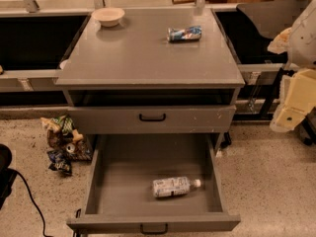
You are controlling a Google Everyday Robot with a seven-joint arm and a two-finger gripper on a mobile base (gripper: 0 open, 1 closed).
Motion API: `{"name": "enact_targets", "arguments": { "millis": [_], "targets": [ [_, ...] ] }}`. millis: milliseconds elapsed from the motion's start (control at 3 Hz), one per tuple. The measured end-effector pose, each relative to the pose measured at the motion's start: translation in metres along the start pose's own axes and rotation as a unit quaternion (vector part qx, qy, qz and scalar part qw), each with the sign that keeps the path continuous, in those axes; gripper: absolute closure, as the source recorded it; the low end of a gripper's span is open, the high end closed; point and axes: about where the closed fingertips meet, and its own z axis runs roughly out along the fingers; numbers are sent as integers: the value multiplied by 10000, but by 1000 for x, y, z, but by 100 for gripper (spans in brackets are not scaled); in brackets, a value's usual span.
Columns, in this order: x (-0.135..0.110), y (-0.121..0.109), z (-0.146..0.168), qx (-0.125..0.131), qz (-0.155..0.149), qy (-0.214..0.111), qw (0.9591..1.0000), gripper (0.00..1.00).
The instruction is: Pick blue plastic bottle from middle drawer and place on counter
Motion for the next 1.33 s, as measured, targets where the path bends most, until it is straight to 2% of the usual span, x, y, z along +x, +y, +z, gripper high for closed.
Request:
{"name": "enact_targets", "arguments": {
  "millis": [333, 667, 1000, 1333],
  "targets": [
    [-2, 1, 3, 27, -43, -59, 10000, 0],
    [-7, 10, 36, -105, -214, -420, 9988, 0],
    [-15, 28, 86, -352, -393, -907, 9945, 0],
    [-23, 52, 139, -558, -309, -1251, 9901, 0]
  ]
}}
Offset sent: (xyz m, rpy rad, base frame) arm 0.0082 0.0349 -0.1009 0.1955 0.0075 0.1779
